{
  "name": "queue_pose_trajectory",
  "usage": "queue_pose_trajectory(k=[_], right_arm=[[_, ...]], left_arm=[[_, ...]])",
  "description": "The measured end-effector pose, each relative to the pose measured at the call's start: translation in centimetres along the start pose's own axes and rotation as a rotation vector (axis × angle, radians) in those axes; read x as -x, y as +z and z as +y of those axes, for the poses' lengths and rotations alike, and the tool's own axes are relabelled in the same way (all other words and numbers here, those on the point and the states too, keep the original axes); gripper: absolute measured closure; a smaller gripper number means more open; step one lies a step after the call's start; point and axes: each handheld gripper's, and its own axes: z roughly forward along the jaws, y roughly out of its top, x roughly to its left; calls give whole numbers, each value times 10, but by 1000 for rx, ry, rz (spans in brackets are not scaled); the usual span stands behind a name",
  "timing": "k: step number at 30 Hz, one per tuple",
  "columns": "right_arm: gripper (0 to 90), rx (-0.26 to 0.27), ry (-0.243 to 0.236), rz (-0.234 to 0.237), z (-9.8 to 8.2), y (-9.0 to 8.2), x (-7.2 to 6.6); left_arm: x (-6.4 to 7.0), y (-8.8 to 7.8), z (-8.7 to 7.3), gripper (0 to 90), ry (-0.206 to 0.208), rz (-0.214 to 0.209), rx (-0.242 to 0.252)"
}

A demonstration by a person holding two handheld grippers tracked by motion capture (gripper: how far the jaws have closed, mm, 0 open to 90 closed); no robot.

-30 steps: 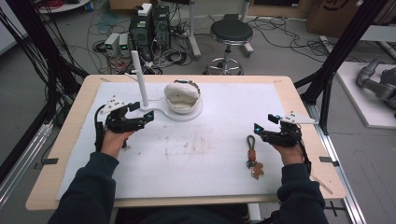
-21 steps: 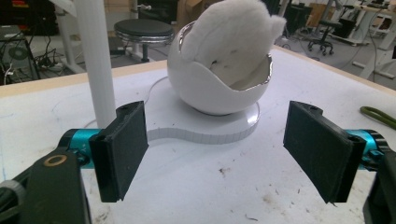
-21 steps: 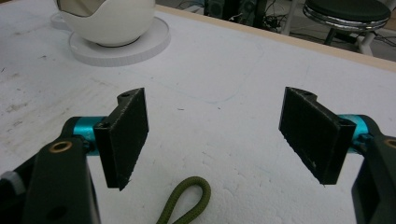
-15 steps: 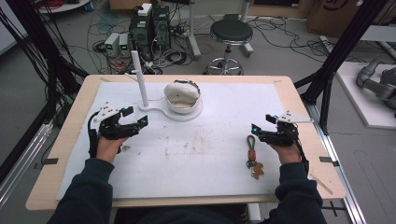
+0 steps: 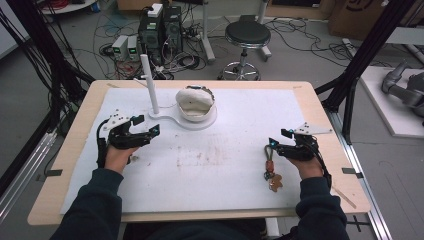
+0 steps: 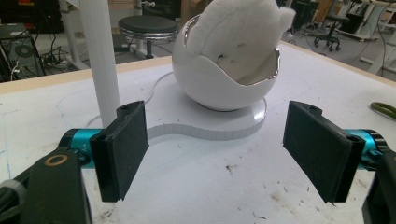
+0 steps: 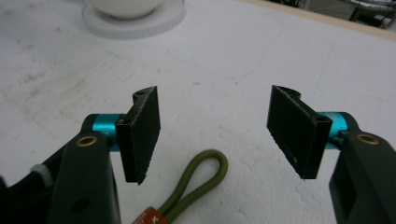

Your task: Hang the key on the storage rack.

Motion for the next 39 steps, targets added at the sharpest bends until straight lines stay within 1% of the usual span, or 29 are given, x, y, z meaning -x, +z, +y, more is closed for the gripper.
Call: queue_pose_trajectory(k=[1, 2, 3, 4, 5, 6, 7, 8, 9, 10, 11, 13, 14, 16, 17, 18, 20, 21, 23, 24, 25, 26, 28, 31, 34, 36, 37, 38, 39], right_arm=[[376, -18, -13, -4, -1, 1, 0], [376, -18, -13, -4, -1, 1, 0], [449, -66, -17, -1, -4, 2, 0], [467, -90, -10, 7, -5, 3, 1], [467, -90, -10, 7, -5, 3, 1], [502, -130, 1, 18, -9, 6, 1], [501, -145, -1, 18, -10, 6, 1], [501, -145, -1, 18, -10, 6, 1], [501, -157, 2, 30, -12, 8, 2], [507, -187, 12, 56, -15, 11, 4], [507, -187, 12, 56, -15, 11, 4], [525, -222, 29, 78, -18, 14, 5], [525, -222, 29, 78, -18, 14, 5], [529, -270, 43, 100, -20, 18, 4], [529, -270, 43, 100, -20, 18, 4], [534, -317, 55, 96, -22, 21, 4], [534, -332, 63, 102, -23, 22, 3], [534, -343, 70, 114, -24, 22, 3], [514, -359, 89, 123, -23, 20, 2], [480, -377, 87, 141, -21, 18, -1], [480, -377, 87, 141, -21, 18, -1], [458, -404, 86, 154, -21, 17, -5], [448, -410, 82, 153, -22, 17, -7], [452, -417, 98, 152, -24, 14, -11], [456, -442, 92, 108, -26, 8, -16], [456, -448, 84, 98, -27, 6, -19], [454, -450, 58, 66, -28, 6, -25], [455, -460, 44, 51, -27, 6, -28], [455, -460, 44, 51, -27, 6, -28]], left_arm=[[0, 0, 0, 222, 0, 0, 0], [0, 0, 0, 222, -2, 0, -4], [0, 0, 0, 222, -1, 1, -13], [0, -1, 0, 222, 2, 4, -17], [0, -1, 0, 222, 2, 4, -17], [1, -1, 0, 223, 0, 9, -12], [0, -1, 0, 225, 0, 13, -14], [0, -1, 0, 226, 0, 13, -14], [0, 0, 0, 226, -1, 12, -20], [-1, 1, -1, 226, -3, 12, -27], [-1, 1, -1, 226, -3, 12, -27], [-1, 3, -2, 228, -6, 8, -27], [-1, 3, -2, 229, -6, 8, -27], [-2, 4, -3, 230, -7, 7, -34], [-2, 4, -3, 230, -7, 7, -34], [-1, 4, -3, 230, -10, 7, -33], [-1, 4, -3, 231, -8, 5, -32], [-1, 4, -3, 233, -7, 8, -34], [-1, 3, -2, 234, -6, 7, -35], [-1, 3, -2, 234, -5, 10, -35], [-1, 3, -2, 234, -5, 10, -35], [-1, 3, -2, 234, -4, 10, -37], [-1, 2, -2, 234, -6, 10, -38], [-2, 2, -2, 234, -12, 16, -37], [-2, 2, -2, 235, -8, 19, -38], [-3, 1, -2, 236, -13, 23, -32], [-5, 0, -2, 235, -20, 30, -27], [-6, -1, -2, 236, -22, 34, -27], [-6, -1, -2, 235, -22, 34, -27]])
